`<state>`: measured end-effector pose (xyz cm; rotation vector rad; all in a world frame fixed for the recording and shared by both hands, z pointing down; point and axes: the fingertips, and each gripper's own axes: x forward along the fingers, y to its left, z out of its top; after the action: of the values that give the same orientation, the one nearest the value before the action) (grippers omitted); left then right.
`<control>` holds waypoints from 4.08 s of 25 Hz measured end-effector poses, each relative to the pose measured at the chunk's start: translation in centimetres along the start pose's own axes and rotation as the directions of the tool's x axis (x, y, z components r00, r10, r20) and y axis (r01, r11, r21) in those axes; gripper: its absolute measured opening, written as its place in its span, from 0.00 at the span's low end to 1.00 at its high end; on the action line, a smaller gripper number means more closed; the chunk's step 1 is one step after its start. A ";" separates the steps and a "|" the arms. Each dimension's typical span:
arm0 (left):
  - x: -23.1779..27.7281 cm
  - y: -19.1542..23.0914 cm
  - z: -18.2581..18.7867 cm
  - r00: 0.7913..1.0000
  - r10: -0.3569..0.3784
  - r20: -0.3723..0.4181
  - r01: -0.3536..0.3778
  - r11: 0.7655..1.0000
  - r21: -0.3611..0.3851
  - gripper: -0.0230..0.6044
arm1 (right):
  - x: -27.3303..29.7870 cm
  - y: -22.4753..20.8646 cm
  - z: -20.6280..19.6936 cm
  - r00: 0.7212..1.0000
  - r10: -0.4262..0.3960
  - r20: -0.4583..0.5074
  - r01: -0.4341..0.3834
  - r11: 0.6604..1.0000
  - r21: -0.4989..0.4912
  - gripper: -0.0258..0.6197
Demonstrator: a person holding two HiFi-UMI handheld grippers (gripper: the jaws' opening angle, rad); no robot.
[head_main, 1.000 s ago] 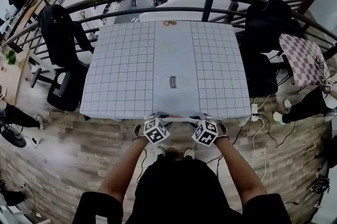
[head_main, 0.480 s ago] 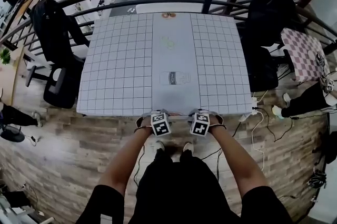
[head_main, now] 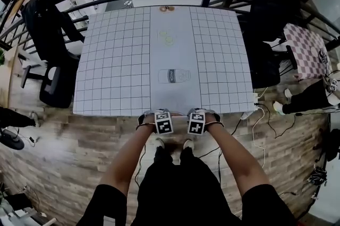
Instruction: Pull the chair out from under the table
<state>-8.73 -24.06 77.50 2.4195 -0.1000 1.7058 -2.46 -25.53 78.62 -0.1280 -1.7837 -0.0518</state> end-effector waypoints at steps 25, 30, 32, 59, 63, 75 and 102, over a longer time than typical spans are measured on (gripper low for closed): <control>6.4 2.1 -0.1 0.999 0.018 -0.044 -0.019 1.000 -0.015 0.19 | 6.2 -0.8 -1.0 0.994 0.037 -0.104 -0.056 0.981 -0.185 0.22; 6.9 2.6 -0.2 0.997 0.056 -0.054 -0.057 0.998 -0.015 0.19 | 6.1 -1.3 -1.0 0.995 0.040 -0.096 -0.053 0.988 -0.142 0.21; 7.0 2.5 -0.2 0.997 0.045 -0.061 -0.047 0.999 -0.025 0.19 | 6.0 -1.4 -0.8 0.995 0.002 -0.099 -0.016 0.989 -0.145 0.19; 6.9 0.5 -0.3 0.995 0.073 -0.070 -0.071 0.997 0.028 0.16 | 6.5 0.2 -0.2 0.994 -0.068 -0.081 0.062 0.995 -0.076 0.15; 6.8 -0.6 -0.5 0.996 0.065 -0.067 -0.064 0.998 0.008 0.17 | 6.5 1.3 -0.2 0.995 -0.062 -0.083 0.055 0.996 -0.075 0.15; 6.9 -3.3 -0.8 0.996 0.064 -0.065 -0.063 0.998 0.032 0.17 | 6.7 4.1 0.0 0.995 -0.068 -0.075 0.064 0.997 -0.051 0.15; 7.0 -11.1 -1.4 0.996 0.049 -0.079 -0.047 0.998 0.030 0.17 | 6.6 11.9 0.0 0.996 -0.050 -0.076 0.047 0.998 -0.029 0.15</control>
<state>-5.93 -12.61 83.30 2.3837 -0.1260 1.8335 -2.49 -13.33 84.69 -0.1010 -1.7102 -0.1145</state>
